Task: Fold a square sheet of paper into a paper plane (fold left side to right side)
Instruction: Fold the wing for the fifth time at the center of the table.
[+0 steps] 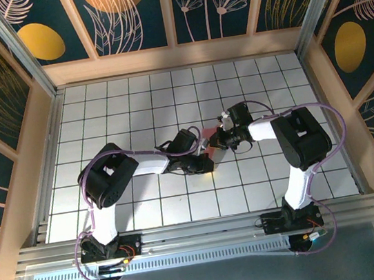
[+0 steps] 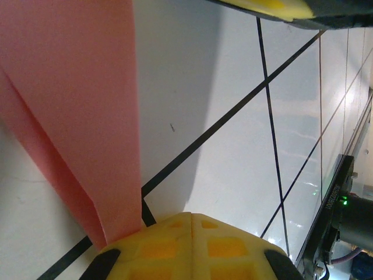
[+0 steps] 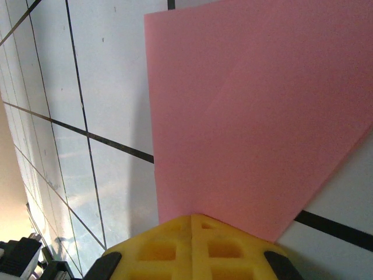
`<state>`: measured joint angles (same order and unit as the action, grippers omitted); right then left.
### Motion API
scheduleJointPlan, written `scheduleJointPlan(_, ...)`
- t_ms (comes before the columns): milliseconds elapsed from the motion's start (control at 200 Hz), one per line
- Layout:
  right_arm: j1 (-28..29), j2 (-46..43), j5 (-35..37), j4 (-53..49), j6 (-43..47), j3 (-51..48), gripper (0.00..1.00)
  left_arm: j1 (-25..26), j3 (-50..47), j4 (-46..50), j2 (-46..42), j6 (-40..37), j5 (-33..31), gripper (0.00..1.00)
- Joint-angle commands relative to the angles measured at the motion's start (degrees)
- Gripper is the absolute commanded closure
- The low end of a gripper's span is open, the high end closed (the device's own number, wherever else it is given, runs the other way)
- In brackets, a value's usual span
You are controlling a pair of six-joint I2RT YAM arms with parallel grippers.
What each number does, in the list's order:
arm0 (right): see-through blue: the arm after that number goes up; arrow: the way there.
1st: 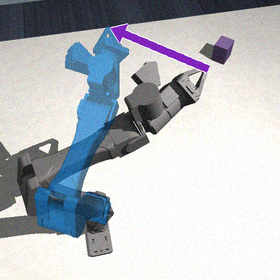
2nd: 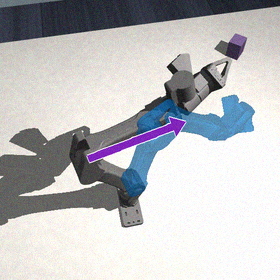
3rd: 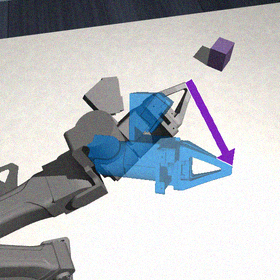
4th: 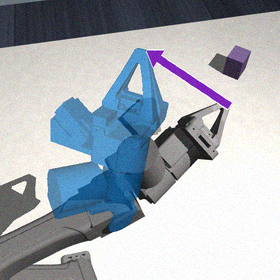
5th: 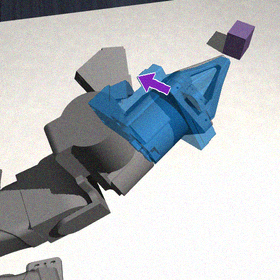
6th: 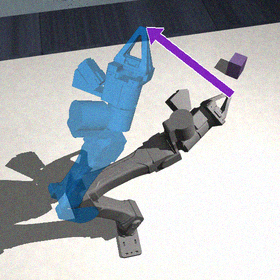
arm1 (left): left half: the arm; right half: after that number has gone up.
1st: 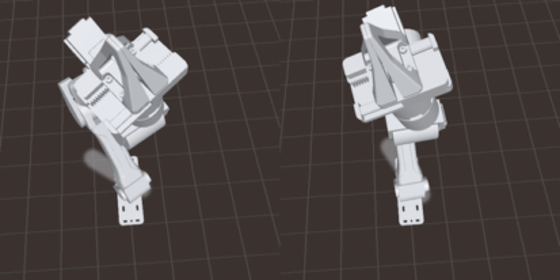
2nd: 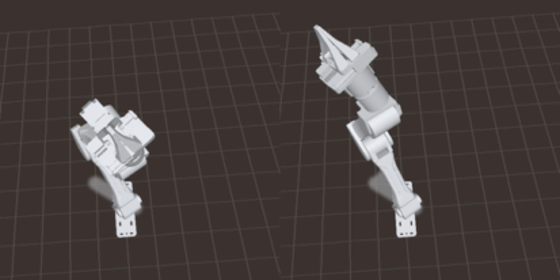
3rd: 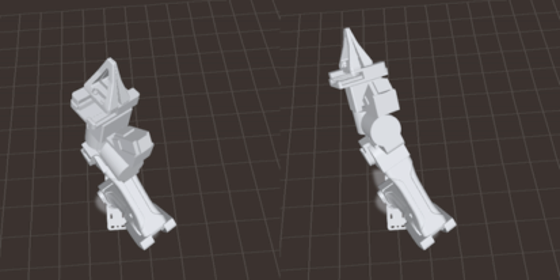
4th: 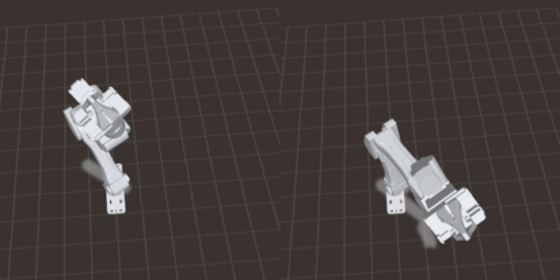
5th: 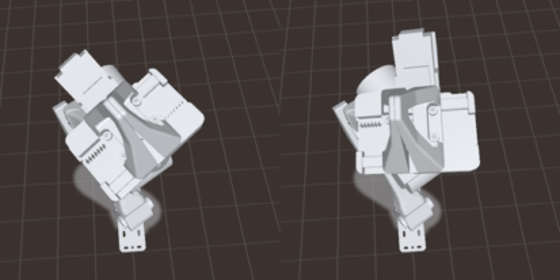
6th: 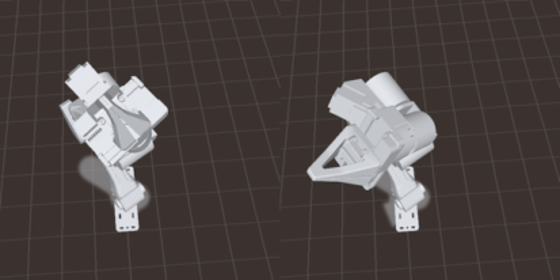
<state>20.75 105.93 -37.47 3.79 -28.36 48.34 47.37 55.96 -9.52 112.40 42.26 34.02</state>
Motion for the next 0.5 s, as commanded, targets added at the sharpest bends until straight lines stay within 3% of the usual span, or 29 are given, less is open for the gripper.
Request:
scheduleJointPlan(0, 0.5, 5.7, 9.5, -6.3, 2.2, -2.3, 1.0, 0.6, -1.9, -0.1, 0.2, 0.6, 0.3, 1.0)
scheduleJointPlan(495, 0.5, 5.7, 9.5, -6.2, 2.1, -2.3, 1.0, 2.3, -5.4, 0.0, -3.1, 2.2, 0.2, 1.0)
